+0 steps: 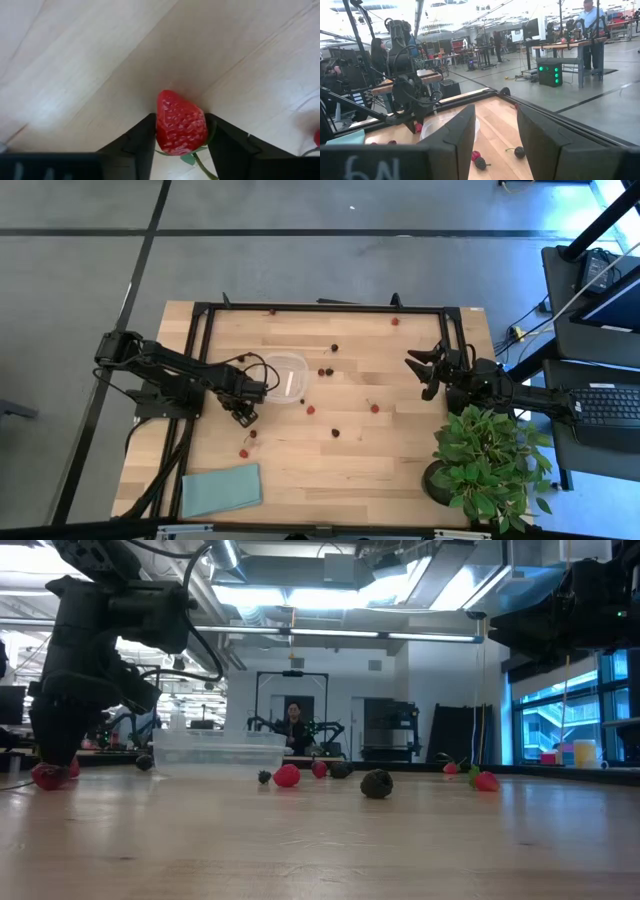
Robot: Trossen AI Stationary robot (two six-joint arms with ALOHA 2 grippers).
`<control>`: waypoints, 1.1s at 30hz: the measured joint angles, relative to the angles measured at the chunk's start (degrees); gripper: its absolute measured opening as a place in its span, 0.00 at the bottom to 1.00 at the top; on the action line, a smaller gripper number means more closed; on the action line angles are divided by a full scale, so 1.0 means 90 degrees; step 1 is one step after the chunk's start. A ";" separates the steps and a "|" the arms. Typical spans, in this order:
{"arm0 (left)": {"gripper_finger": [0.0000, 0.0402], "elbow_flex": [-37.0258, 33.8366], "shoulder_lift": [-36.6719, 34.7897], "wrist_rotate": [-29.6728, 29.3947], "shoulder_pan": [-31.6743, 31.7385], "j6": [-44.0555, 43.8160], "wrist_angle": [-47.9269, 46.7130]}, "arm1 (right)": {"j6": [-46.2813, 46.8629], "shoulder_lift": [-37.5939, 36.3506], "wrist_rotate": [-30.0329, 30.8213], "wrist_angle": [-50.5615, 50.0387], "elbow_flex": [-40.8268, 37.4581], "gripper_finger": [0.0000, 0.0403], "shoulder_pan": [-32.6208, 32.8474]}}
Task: Pick and placing Produce into tupperware
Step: Put the bottom left strawberry into the transparent container
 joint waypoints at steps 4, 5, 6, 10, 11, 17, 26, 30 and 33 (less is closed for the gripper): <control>0.33 0.0000 0.0000 -0.0013 0.0000 0.0006 -0.0004 | -0.0002 0.0000 0.0000 0.0000 0.0000 0.37 0.0000; 0.32 0.0000 0.0002 -0.0015 0.0000 0.0010 -0.0005 | -0.0007 0.0000 0.0000 0.0000 0.0000 0.37 0.0000; 0.32 0.0000 0.0002 -0.0020 0.0000 0.0016 -0.0007 | -0.0007 0.0002 0.0000 0.0000 0.0000 0.37 0.0000; 0.33 -0.0002 0.0002 -0.0025 0.0000 0.0022 -0.0015 | -0.0015 0.0002 0.0000 0.0000 0.0000 0.37 0.0000; 0.34 -0.0002 0.0002 -0.0027 0.0000 0.0024 -0.0015 | -0.0015 0.0002 0.0000 0.0000 0.0000 0.37 0.0000; 0.34 0.0084 0.0019 -0.0096 0.0000 0.0355 -0.0071 | -0.0019 0.0001 0.0000 0.0000 0.0001 0.37 0.0001; 0.32 0.0976 0.0020 -0.0191 0.0158 0.0909 -0.0717 | -0.0138 0.0002 0.0000 0.0039 0.0000 0.37 0.0000; 0.33 0.1555 0.0017 -0.0283 0.0337 0.1189 -0.1426 | -0.0138 0.0000 0.0000 0.0035 0.0000 0.37 0.0000; 0.32 0.1936 0.0015 -0.0577 0.0530 0.1465 -0.1676 | -0.0146 0.0000 0.0000 0.0038 0.0000 0.37 0.0000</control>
